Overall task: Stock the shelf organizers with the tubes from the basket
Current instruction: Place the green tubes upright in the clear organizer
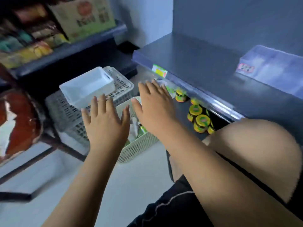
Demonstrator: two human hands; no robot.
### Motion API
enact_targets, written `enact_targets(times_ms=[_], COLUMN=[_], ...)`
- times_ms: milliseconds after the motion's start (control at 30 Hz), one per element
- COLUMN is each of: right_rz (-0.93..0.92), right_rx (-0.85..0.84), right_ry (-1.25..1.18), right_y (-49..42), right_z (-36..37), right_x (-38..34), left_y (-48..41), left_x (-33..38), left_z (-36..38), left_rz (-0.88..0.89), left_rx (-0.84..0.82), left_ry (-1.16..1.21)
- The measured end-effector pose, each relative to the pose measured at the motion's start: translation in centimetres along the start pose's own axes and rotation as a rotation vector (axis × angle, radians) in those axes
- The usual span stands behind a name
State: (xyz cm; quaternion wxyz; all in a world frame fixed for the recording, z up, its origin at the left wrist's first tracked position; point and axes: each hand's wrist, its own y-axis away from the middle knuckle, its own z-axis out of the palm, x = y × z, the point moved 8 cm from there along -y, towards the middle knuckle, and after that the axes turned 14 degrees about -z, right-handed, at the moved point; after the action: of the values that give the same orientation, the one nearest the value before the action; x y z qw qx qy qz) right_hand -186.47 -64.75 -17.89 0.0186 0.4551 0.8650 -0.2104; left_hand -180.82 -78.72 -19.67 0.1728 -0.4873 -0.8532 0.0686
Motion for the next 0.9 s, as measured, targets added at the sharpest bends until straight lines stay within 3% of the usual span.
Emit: enact_targets(times_ms=[133, 300, 533, 667, 767, 833, 900], right_rz=[-0.082, -0.001, 0.232, 0.325, 0.258, 0.26, 0.413], right_rx=[-0.327, -0.664, -0.823, -0.856, -0.826, -0.816, -0.812], right_ry=[-0.067, -0.079, -0.17, -0.213, -0.154, -0.244, -0.411], right_y=[-1.2, -0.7, -2.7, -4.2, -5.7, -6.8, -8.0], right_z=[10.8, 20.2, 29.2, 34.4, 37.7, 40.6, 43.7], right_x=[-2.1, -0.7, 1.9, 4.9, 6.0, 5.2, 4.0], left_y=[-0.9, -1.2, -2.8, -5.9, -8.6, -10.0, -11.0], left_x=[-7.5, -11.7, -13.8, -15.4, -16.9, -17.1, -17.2], left_z=[4.7, 13.2, 25.2, 30.1, 33.3, 35.3, 36.9], left_rz=[-0.171, -0.247, -0.411, -0.514, -0.593, -0.623, -0.619], left_rx=[-0.097, -0.319, -0.661, -0.71, -0.719, -0.743, -0.757], left_ry=[-0.02, -0.005, 0.021, -0.027, -0.044, -0.031, -0.062])
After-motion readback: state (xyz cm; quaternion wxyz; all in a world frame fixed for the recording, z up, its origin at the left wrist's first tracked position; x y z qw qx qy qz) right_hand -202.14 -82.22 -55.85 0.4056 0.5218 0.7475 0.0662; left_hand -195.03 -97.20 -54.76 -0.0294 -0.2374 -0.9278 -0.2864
